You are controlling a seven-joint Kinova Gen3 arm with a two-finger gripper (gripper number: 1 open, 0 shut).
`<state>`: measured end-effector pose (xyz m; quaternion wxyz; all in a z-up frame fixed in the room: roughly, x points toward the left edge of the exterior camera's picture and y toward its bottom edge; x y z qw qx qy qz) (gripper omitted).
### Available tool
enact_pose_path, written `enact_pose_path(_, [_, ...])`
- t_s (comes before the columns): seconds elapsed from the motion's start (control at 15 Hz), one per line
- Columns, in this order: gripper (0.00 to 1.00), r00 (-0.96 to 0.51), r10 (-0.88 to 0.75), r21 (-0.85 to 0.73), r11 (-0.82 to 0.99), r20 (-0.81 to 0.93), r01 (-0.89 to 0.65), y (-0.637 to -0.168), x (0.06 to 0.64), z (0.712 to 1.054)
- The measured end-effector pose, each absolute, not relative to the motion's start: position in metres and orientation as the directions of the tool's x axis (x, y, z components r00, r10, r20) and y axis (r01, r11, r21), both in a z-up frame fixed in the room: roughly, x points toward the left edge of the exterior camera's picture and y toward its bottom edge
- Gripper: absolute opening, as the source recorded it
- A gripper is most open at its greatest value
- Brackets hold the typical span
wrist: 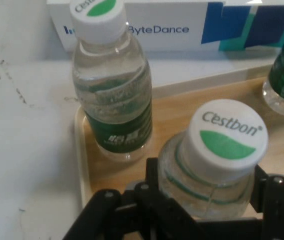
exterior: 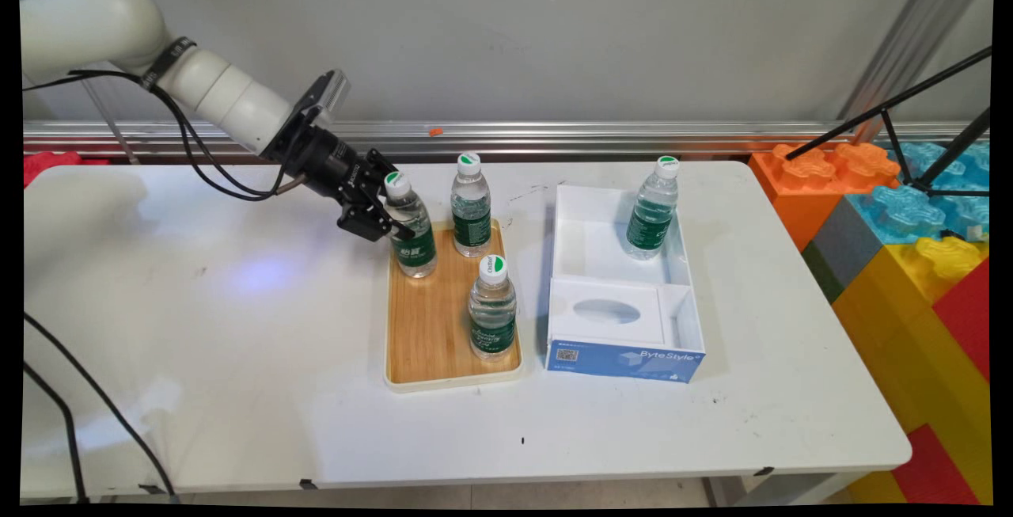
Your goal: Place the picked object on the tray
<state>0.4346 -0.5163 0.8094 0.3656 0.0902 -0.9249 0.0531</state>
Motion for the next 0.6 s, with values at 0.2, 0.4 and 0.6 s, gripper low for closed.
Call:
enact_pose_path(0.2, [0.0, -0.723, -0.118, -0.036, 0.98, 0.681, -0.194, -0.518, 0.4346, 0.8055])
enact_pose_path(0.4, [1.0, -0.728, -0.104, -0.045, 0.982, 0.677, -0.182, -0.5196, 0.4342, 0.8028])
enact_pose_path(0.6, [1.0, -0.733, -0.094, -0.052, 0.983, 0.673, -0.174, -0.5212, 0.4334, 0.8011])
